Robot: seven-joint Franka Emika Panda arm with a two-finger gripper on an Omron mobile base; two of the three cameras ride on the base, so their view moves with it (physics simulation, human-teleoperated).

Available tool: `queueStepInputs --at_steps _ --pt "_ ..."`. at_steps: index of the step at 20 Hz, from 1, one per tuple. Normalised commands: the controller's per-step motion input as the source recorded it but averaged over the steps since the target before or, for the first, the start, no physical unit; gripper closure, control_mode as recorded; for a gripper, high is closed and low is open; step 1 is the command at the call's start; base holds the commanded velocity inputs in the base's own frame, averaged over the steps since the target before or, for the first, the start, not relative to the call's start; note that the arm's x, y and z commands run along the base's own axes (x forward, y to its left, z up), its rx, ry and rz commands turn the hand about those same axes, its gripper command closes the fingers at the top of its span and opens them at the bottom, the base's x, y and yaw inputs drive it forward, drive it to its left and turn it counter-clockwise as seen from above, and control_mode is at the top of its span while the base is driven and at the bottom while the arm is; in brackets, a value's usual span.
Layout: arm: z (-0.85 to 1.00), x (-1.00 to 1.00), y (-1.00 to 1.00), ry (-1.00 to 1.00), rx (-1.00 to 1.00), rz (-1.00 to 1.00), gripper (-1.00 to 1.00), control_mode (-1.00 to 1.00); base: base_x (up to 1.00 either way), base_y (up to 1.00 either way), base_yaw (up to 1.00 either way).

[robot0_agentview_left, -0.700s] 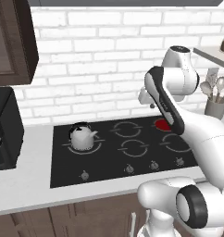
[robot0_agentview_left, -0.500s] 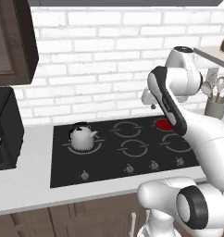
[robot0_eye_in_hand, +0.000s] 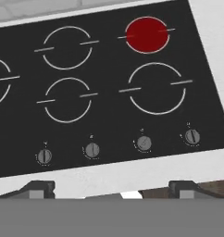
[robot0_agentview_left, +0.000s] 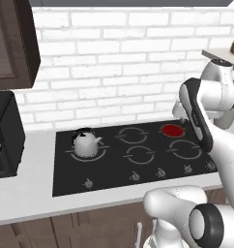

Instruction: Turn off the rear right burner of the stove.

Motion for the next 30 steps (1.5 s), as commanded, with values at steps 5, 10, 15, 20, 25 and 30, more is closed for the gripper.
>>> queueStepInputs --at_steps 5,10,15,20,25,30 --pt "-0.56 -0.23 -0.90 0.09 0.03 -0.28 -1.00 -1.00 0.00 0.00 0.00" --pt "-0.92 0.00 -0.53 0.16 0.04 -0.34 -1.00 -1.00 0.00 0.00 0.00" --pt "-0.93 0.13 -0.06 0.13 0.05 -0.28 -1.00 -1.00 0.00 0.00 0.00" --pt "-0.89 0.20 0.21 0.12 0.05 -0.15 -1.00 -1.00 0.00 0.00 0.00" --pt "-0.62 0.19 0.26 0.07 0.09 -0.08 -1.00 -1.00 0.00 0.00 0.00" --pt "-0.07 0.24 0.01 0.00 0.03 -0.01 -1.00 -1.00 0.00 0.00 0.00"
